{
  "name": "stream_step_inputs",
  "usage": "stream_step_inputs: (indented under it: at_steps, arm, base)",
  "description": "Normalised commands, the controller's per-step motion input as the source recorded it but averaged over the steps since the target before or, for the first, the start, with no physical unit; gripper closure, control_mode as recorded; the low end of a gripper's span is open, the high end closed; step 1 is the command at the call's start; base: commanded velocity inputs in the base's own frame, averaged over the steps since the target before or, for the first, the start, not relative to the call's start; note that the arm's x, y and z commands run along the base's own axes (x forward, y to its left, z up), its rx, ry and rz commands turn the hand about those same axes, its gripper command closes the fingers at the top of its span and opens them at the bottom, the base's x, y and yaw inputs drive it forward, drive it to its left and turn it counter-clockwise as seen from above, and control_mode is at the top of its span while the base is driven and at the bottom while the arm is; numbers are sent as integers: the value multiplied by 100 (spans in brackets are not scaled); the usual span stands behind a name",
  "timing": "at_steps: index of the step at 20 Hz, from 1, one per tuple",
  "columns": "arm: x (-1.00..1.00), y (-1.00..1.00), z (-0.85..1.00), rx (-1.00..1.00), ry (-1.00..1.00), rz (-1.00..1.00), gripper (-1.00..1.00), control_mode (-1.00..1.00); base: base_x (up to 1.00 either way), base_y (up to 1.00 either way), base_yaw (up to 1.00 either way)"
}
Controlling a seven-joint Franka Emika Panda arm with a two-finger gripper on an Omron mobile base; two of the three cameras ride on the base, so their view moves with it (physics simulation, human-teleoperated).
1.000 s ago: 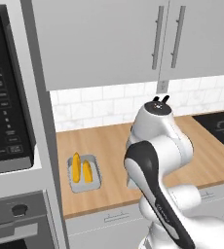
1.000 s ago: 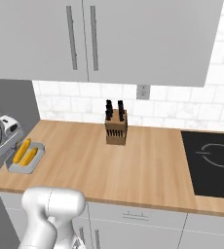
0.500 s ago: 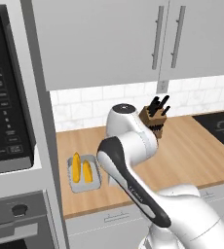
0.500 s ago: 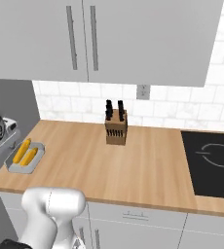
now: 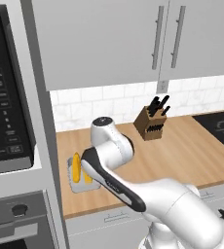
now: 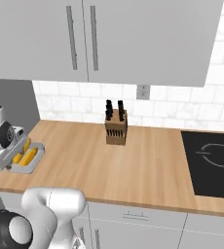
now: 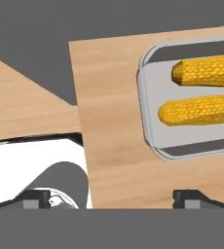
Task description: Take the meat container that has the fish and place it on the second highest rack of the freezer. Then take the vegetable container that has the corns and place it on the highest rack of the freezer.
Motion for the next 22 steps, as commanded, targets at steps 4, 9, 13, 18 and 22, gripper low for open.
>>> stream_step_inputs:
  at_steps: [4, 9, 13, 18, 22]
  arm:
    - [41, 10, -57, -2, 0, 0, -100, -100]
    - [23, 11, -52, 0, 0, 0, -100, -100]
    - [4, 9, -46, 0, 0, 0, -100, -100]
    - [6, 9, -38, 0, 0, 0, -100, -100]
    - [6, 12, -31, 0, 0, 0, -100, -100]
  base:
    - [0, 0, 0]
    - [0, 0, 0]
    - [0, 0, 0]
    - [0, 0, 0]
    - [0, 0, 0]
